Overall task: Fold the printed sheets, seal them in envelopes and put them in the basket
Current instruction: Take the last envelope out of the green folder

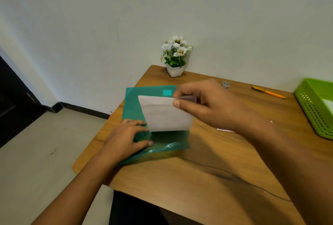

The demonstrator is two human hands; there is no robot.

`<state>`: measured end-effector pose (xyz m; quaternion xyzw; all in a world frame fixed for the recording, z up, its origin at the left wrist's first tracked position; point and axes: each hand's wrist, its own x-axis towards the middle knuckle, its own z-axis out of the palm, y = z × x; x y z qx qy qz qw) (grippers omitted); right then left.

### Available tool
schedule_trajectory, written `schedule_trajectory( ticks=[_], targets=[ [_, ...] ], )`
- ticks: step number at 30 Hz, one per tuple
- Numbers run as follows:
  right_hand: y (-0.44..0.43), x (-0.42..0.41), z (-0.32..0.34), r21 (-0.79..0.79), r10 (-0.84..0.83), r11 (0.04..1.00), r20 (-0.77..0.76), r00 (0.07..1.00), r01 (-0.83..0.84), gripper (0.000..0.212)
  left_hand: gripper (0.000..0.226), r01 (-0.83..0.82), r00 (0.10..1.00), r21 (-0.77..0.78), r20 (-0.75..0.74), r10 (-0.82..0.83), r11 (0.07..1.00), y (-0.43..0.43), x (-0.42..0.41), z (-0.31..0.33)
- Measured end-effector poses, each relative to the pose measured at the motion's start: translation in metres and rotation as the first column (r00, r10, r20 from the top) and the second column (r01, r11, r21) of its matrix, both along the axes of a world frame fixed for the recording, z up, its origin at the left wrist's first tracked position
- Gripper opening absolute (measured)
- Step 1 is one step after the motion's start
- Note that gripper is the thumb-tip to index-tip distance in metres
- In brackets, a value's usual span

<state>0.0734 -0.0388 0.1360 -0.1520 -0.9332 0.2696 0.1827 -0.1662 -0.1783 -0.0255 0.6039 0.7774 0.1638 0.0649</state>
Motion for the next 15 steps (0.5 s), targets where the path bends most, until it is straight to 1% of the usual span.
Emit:
schedule_trajectory(
  ticks=[2, 4, 6, 7, 9, 11, 12, 13, 14, 15],
  targets=[
    [0.003, 0.003, 0.016, -0.012, -0.006, 1.000, -0.085, 0.996, 0.005, 0.012, 0.056, 0.017, 1.000, -0.022, -0.005, -0.017, 1.000, 0.001, 0.000, 0.004],
    [0.008, 0.005, 0.030, 0.020, 0.000, 1.000, -0.194, 0.981, 0.004, 0.013, 0.050, 0.031, 0.999, -0.047, 0.014, -0.031, 0.998, 0.003, -0.001, 0.007],
    [0.014, 0.008, 0.042, 0.046, -0.014, 0.999, -0.302, 0.953, 0.029, 0.014, 0.059, 0.046, 0.997, -0.079, 0.068, -0.040, 0.996, 0.004, -0.004, 0.011],
    [0.019, 0.009, 0.046, 0.062, -0.033, 0.996, -0.344, 0.938, 0.058, 0.014, 0.060, 0.055, 0.994, -0.109, 0.100, -0.044, 0.993, 0.005, -0.008, 0.014],
    [0.026, 0.013, 0.049, 0.096, -0.081, 0.987, -0.413, 0.907, 0.132, 0.015, 0.049, 0.085, 0.986, -0.167, 0.158, -0.059, 0.982, 0.008, -0.016, 0.022],
    [0.031, 0.016, 0.044, 0.094, -0.123, 0.977, -0.472, 0.873, 0.189, 0.016, 0.040, 0.084, 0.970, -0.207, 0.242, -0.032, 0.975, 0.012, -0.021, 0.029],
    [0.034, 0.017, 0.038, 0.078, -0.146, 0.974, -0.495, 0.857, 0.211, 0.016, 0.046, 0.062, 0.960, -0.205, 0.279, -0.003, 0.977, 0.014, -0.020, 0.032],
    [0.036, 0.017, 0.031, 0.062, -0.171, 0.970, -0.509, 0.843, 0.234, 0.015, 0.057, 0.030, 0.959, -0.190, 0.281, 0.025, 0.981, 0.016, -0.019, 0.035],
    [0.038, 0.018, 0.024, 0.048, -0.194, 0.966, -0.516, 0.834, 0.254, 0.015, 0.065, 0.006, 0.963, -0.172, 0.266, 0.040, 0.985, 0.019, -0.017, 0.035],
    [0.040, 0.019, 0.017, 0.036, -0.213, 0.962, -0.517, 0.829, 0.270, 0.014, 0.065, -0.007, 0.974, -0.161, 0.224, 0.044, 0.987, 0.021, -0.013, 0.034]
  ],
)
